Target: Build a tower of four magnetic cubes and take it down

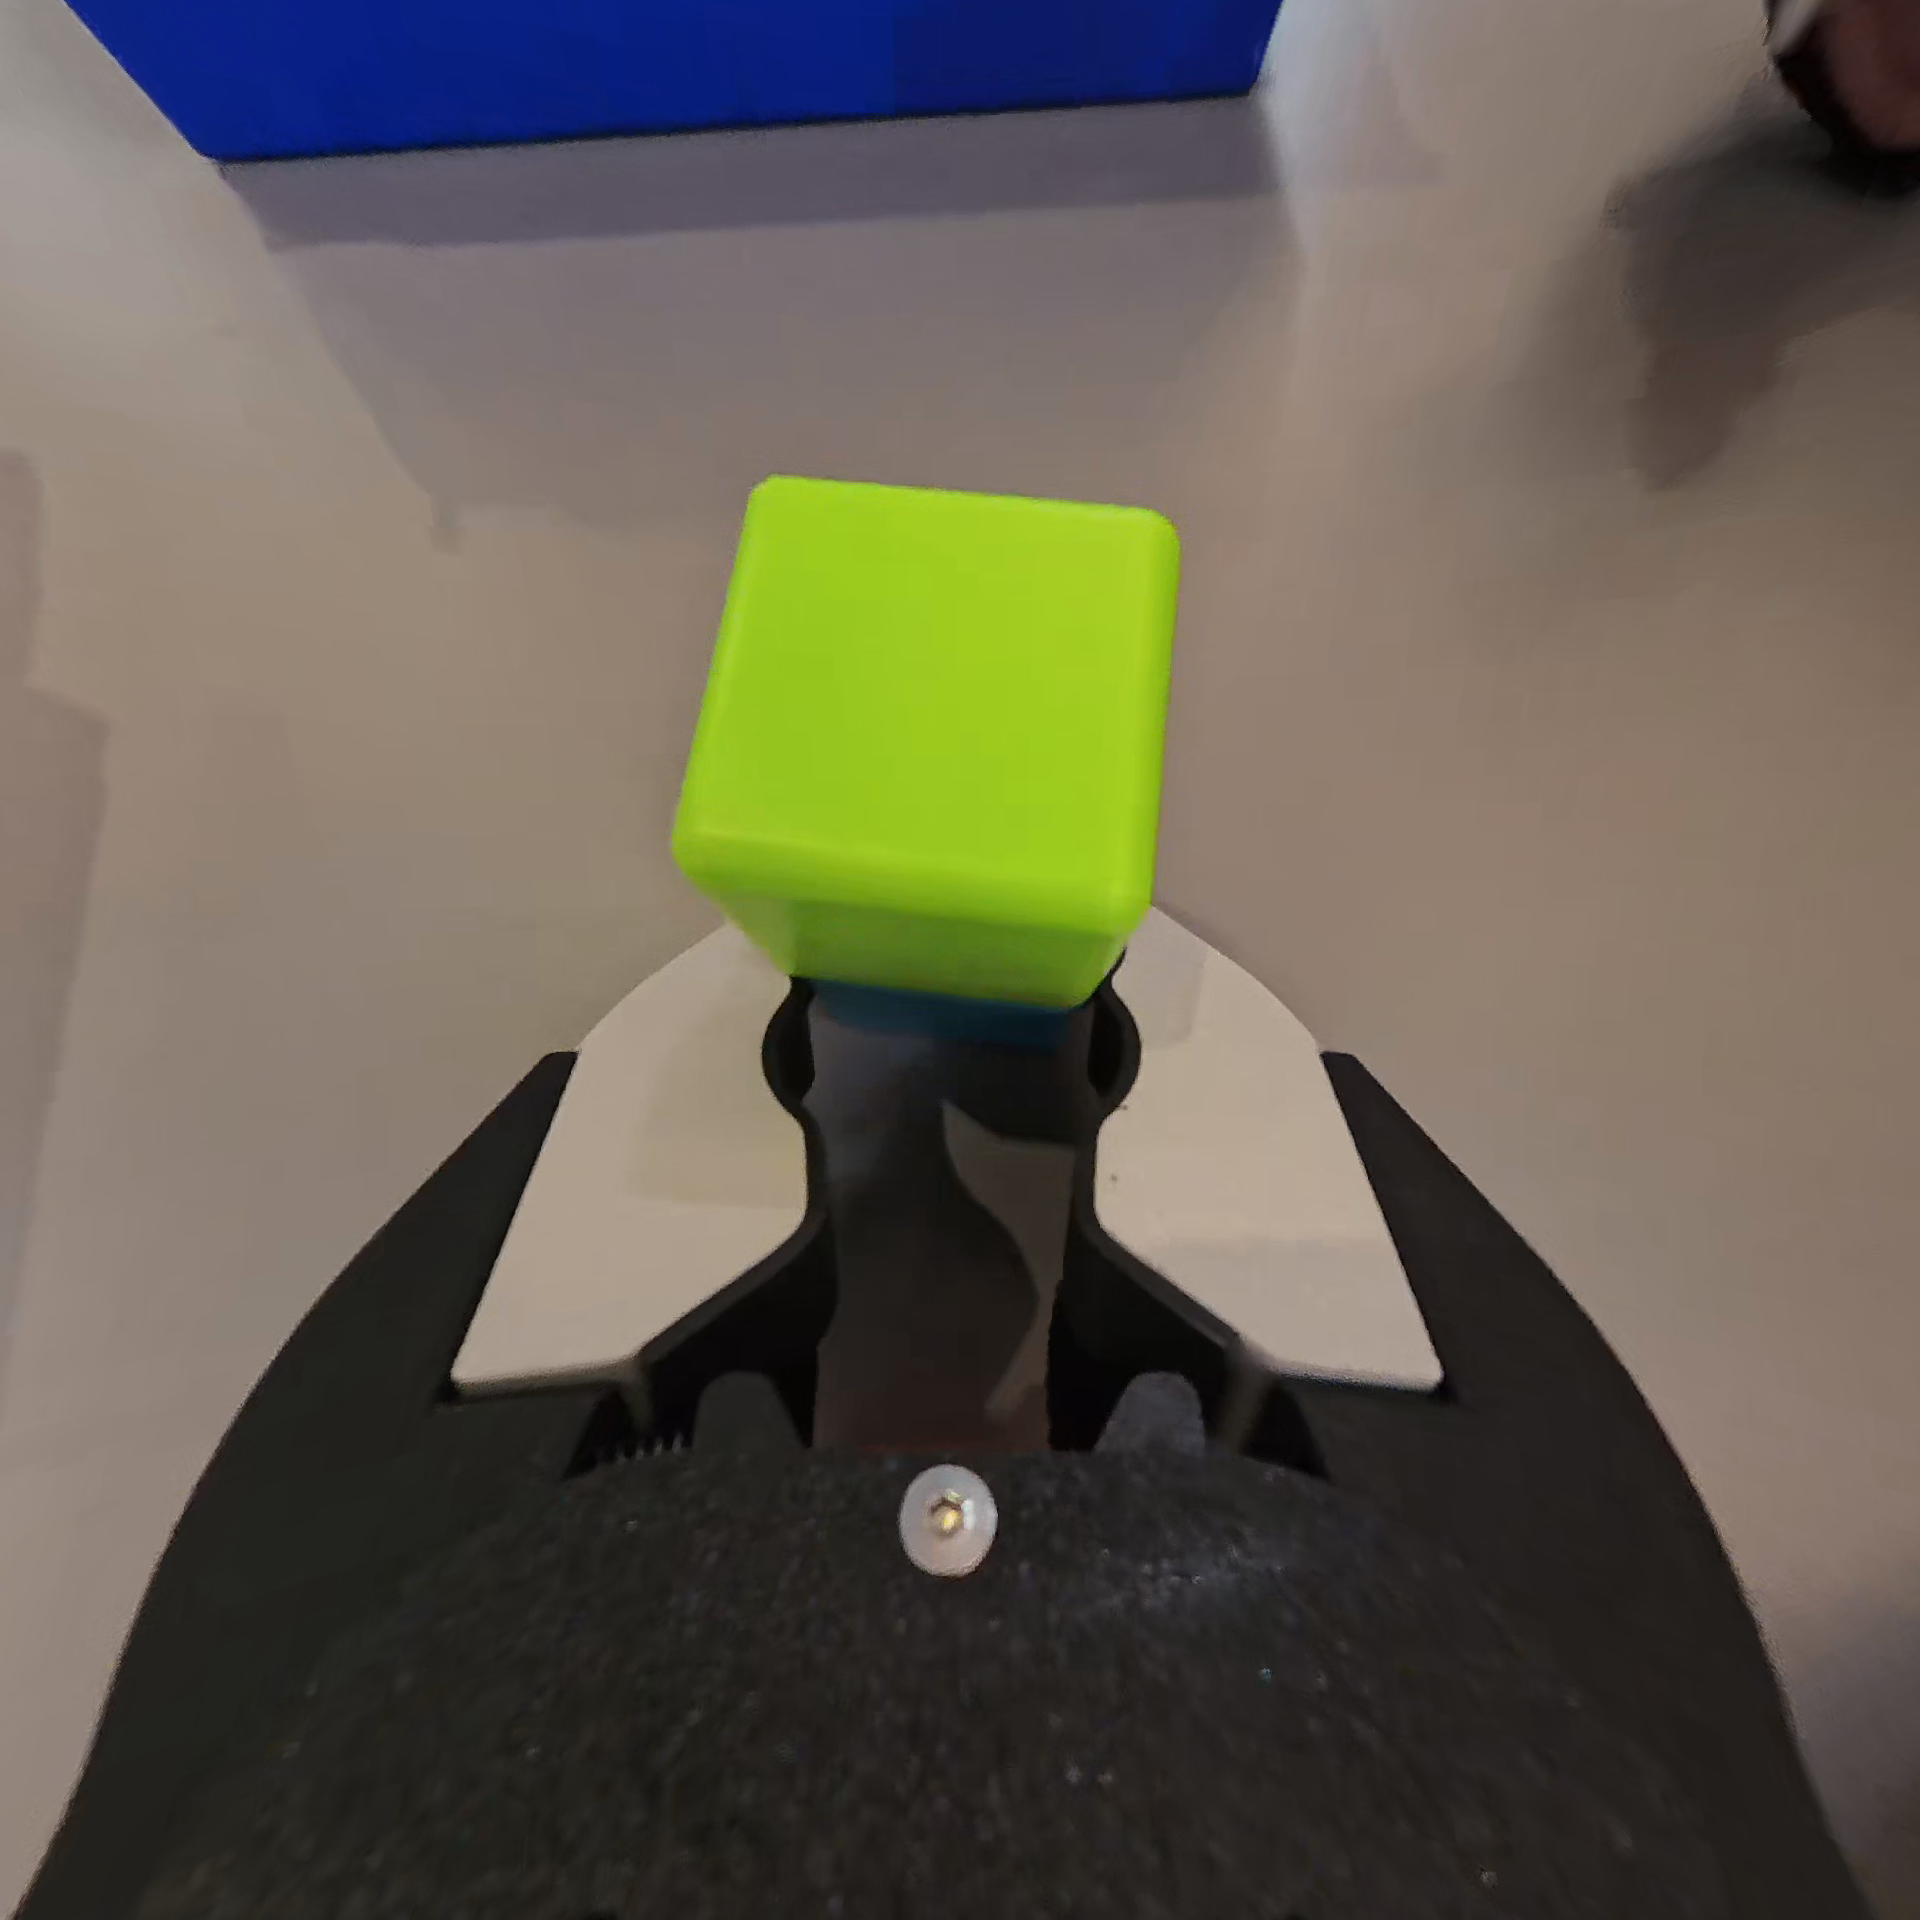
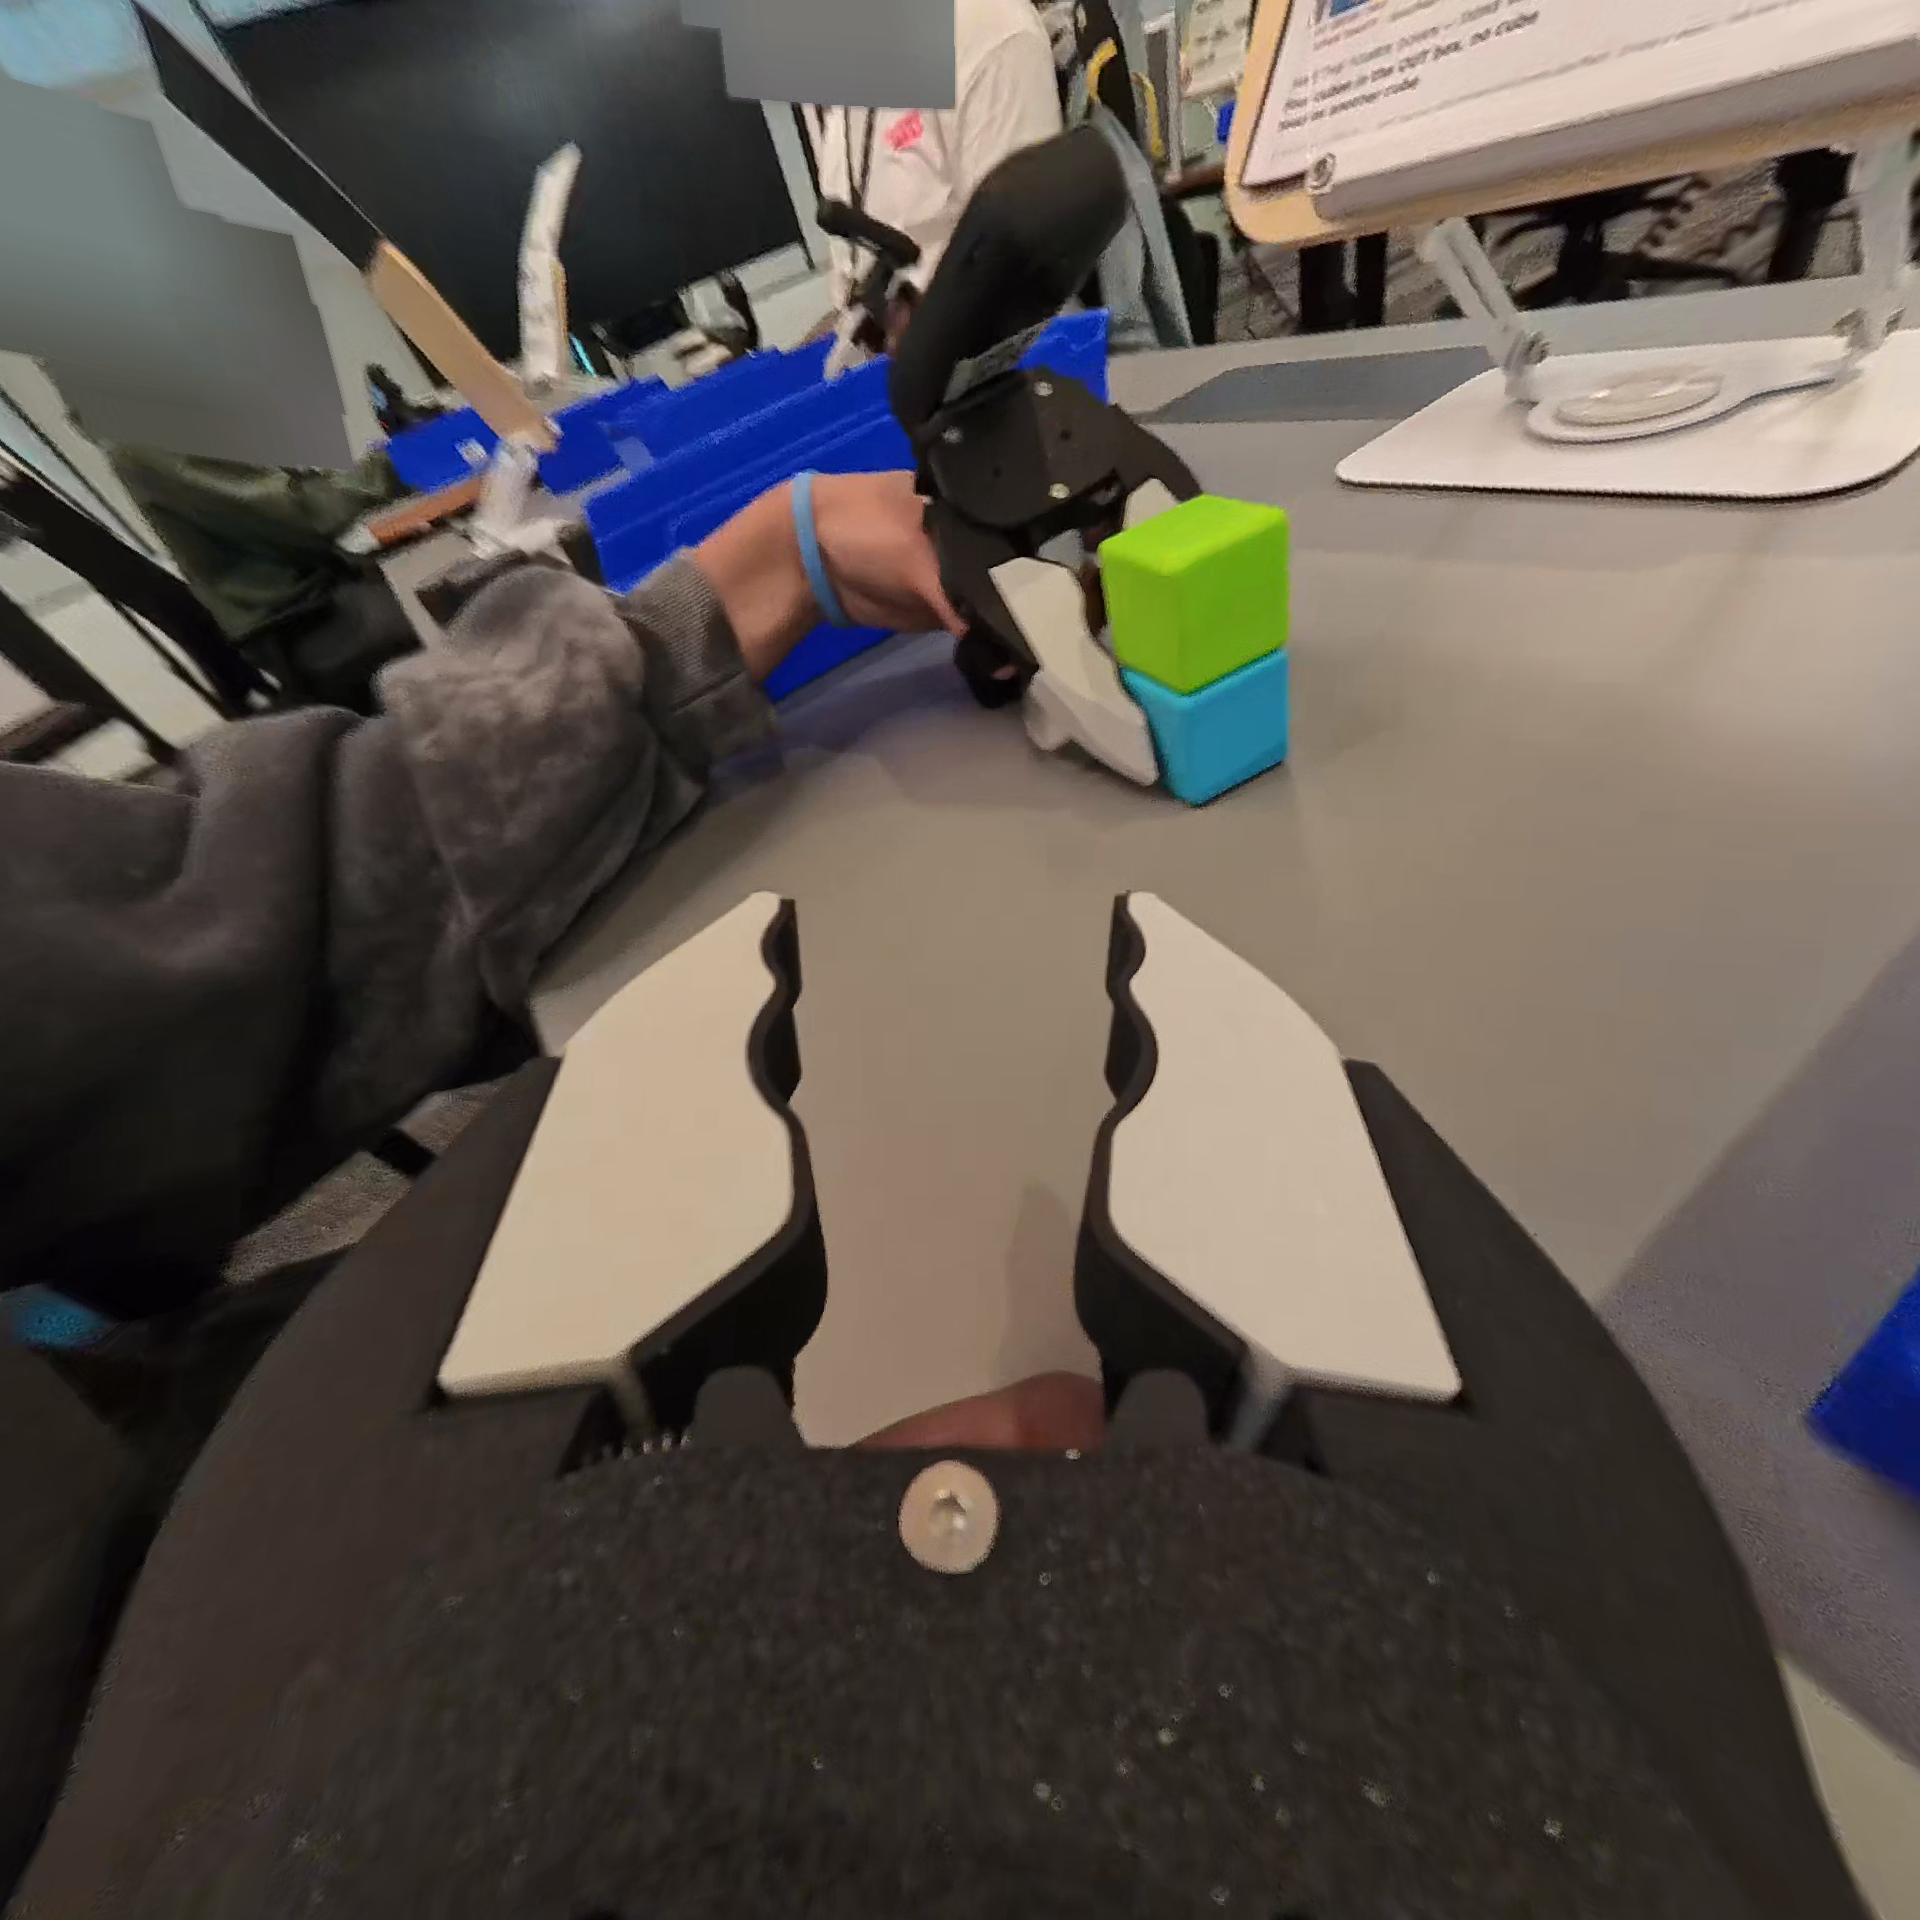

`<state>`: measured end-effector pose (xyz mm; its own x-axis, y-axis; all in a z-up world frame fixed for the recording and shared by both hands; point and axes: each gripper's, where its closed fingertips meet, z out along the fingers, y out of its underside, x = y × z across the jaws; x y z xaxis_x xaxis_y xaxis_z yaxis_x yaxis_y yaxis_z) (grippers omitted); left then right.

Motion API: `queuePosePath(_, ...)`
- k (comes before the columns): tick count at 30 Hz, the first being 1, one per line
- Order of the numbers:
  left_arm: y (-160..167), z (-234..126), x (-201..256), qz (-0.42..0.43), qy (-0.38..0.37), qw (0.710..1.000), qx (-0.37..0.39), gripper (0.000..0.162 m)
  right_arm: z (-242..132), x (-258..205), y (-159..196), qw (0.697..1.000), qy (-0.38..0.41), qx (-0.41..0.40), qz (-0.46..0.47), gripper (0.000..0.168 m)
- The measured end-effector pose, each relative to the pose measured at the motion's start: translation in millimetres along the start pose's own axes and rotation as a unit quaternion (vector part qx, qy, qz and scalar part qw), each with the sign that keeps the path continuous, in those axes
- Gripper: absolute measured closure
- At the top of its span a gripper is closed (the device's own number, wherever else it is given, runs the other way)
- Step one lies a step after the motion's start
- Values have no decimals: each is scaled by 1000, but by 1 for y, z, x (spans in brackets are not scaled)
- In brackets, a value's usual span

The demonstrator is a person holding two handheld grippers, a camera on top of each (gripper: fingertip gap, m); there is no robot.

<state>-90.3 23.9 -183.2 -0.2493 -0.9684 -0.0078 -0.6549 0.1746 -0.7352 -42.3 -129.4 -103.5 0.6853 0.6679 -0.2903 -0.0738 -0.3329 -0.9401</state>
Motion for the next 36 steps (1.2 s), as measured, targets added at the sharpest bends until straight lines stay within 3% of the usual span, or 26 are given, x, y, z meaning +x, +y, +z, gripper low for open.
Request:
queuePosePath(7,5,-5,5,12,4,1000,-1,112,80,49,-17,993,37,-41,-104,107)
queuePosePath(10,10,-11,7,10,2,1000,-1,112,117,58,-30,992,9,-38,-123,106)
queuePosePath(14,15,-16,7,1,-4,1000,0,112,154,54,-22,980,-50,-97,-167,98)
queuePosePath(16,16,-17,6,-5,-3,1000,0,112,166,60,-20,977,-42,-114,-175,97)
queuePosePath(19,16,-17,6,-3,-4,1000,-1,112,176,63,-21,976,-38,-123,-175,111)
queuePosePath(28,15,-17,9,1,6,1000,0,112,173,54,-29,978,-70,-90,-174,117)
queuePosePath(31,15,-16,9,2,3,1000,0,112,159,51,-58,988,-83,-24,-126,117)
queuePosePath(36,15,-16,9,1,5,1000,0,112,100,23,-143,985,-59,112,-120,117)
